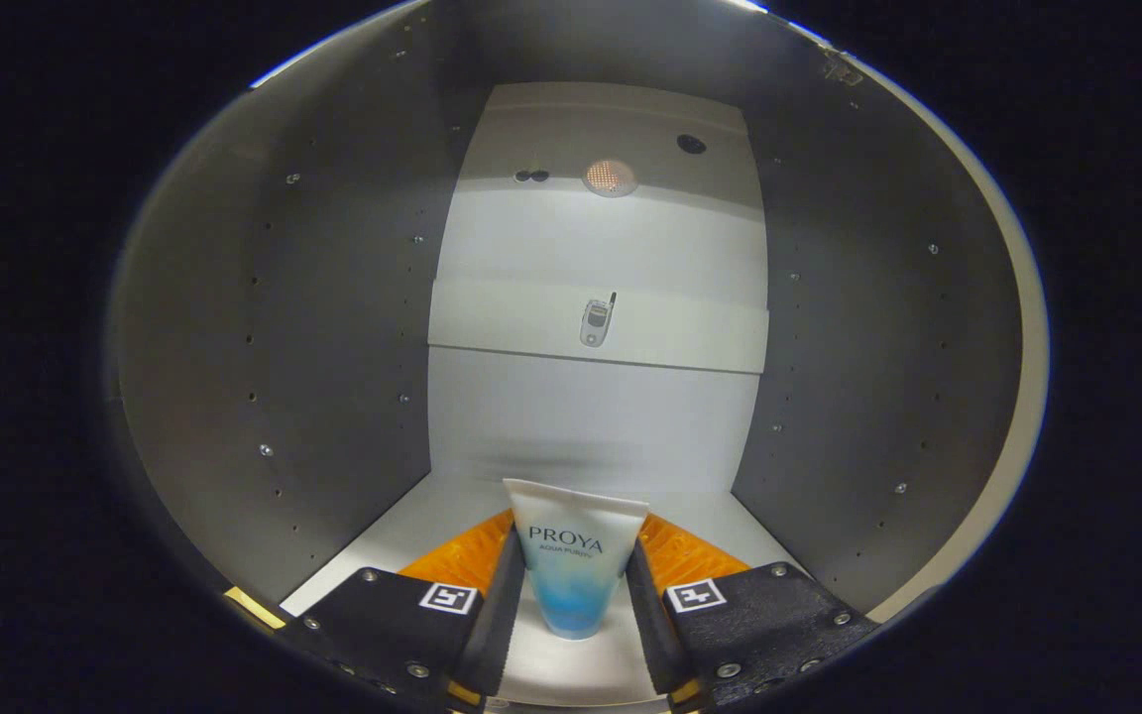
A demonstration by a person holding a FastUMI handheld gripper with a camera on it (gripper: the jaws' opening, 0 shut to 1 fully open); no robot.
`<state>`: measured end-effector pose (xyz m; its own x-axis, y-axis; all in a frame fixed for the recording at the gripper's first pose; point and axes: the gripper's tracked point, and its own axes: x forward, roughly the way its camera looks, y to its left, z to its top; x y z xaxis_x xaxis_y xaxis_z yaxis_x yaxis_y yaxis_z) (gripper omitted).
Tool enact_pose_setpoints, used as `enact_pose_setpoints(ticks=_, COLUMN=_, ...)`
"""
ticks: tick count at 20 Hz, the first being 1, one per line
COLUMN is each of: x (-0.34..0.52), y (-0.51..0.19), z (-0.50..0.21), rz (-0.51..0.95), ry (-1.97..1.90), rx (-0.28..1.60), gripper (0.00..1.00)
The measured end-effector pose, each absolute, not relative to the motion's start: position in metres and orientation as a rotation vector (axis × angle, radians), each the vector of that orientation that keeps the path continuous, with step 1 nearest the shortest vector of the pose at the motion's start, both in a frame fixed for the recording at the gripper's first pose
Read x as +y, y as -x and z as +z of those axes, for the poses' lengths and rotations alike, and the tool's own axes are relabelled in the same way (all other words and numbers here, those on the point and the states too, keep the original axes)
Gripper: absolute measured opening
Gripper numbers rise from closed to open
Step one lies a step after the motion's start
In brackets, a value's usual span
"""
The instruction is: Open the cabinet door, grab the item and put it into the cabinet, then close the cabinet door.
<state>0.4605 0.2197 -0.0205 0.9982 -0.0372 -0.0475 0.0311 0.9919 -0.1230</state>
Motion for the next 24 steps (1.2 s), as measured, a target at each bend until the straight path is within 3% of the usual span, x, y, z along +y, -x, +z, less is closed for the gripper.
enact_pose_setpoints(ticks=1, x=0.221, y=-0.459, z=-0.019, rz=-0.039, ry=0.129, rx=0.047, gripper=0.56)
enact_pose_setpoints(ticks=3, x=0.224, y=-0.457, z=-0.024, rz=-0.03, ry=0.127, rx=0.049, gripper=0.69)
enact_pose_setpoints(ticks=4, x=0.227, y=-0.458, z=-0.025, rz=-0.021, ry=0.128, rx=0.047, gripper=0.81)
enact_pose_setpoints(ticks=6, x=0.222, y=-0.456, z=-0.027, rz=-0.037, ry=0.136, rx=0.049, gripper=0.95)
enact_pose_setpoints(ticks=14, x=0.211, y=-0.422, z=-0.019, rz=-0.043, ry=0.024, rx=0.056, gripper=0.95)
enact_pose_setpoints(ticks=24, x=0.237, y=-0.246, z=-0.008, rz=0.024, ry=-0.085, rx=0.023, gripper=0.95)
